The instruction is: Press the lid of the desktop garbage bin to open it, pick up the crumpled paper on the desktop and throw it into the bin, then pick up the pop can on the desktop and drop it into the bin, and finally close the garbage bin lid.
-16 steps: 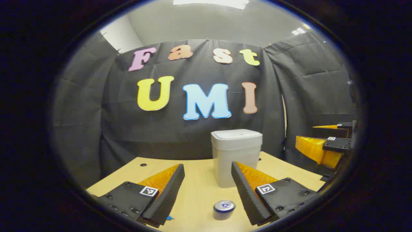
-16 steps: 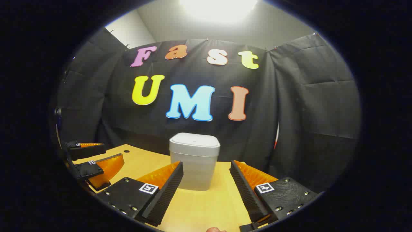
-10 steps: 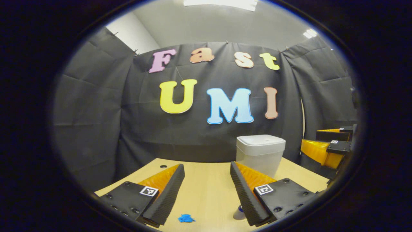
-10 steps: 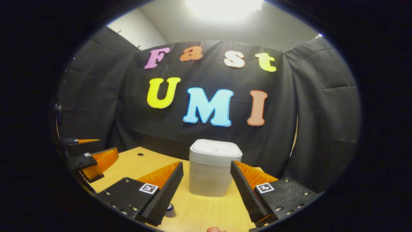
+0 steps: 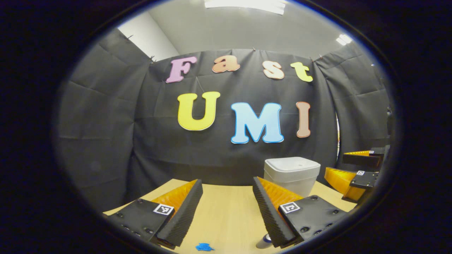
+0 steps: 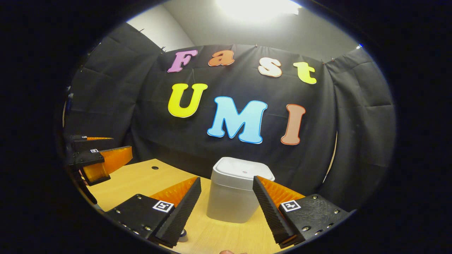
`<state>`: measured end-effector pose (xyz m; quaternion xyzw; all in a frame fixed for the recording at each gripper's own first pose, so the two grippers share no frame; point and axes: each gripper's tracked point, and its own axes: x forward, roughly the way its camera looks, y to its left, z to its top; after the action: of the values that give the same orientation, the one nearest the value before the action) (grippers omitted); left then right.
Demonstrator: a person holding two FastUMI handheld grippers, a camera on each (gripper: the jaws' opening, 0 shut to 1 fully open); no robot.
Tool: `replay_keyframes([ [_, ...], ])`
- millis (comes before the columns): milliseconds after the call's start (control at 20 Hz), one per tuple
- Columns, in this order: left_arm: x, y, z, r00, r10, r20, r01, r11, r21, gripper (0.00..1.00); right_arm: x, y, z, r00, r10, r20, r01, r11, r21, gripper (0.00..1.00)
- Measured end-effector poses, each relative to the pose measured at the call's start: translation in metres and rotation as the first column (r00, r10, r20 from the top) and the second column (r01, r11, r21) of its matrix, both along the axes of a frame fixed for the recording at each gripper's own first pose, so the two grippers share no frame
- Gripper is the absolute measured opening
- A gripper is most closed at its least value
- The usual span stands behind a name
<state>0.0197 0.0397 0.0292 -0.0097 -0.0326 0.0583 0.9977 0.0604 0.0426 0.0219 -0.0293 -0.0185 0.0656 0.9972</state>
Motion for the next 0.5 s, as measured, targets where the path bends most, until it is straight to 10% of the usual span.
replay_keyframes([
  [400, 0.009, -0.005, -0.004, 0.996, -0.082, -0.026, 0.082, 0.996, 0.019, 0.93, 0.019, -0.008, -0.004, 0.996, -0.087, -0.012, 0.087, 0.996, 0.002, 0.92],
  [500, 0.010, -0.006, -0.003, 0.995, -0.092, -0.025, 0.093, 0.995, 0.020, 0.94, 0.022, -0.010, -0.005, 0.994, -0.106, -0.019, 0.106, 0.994, 0.014, 0.73],
])
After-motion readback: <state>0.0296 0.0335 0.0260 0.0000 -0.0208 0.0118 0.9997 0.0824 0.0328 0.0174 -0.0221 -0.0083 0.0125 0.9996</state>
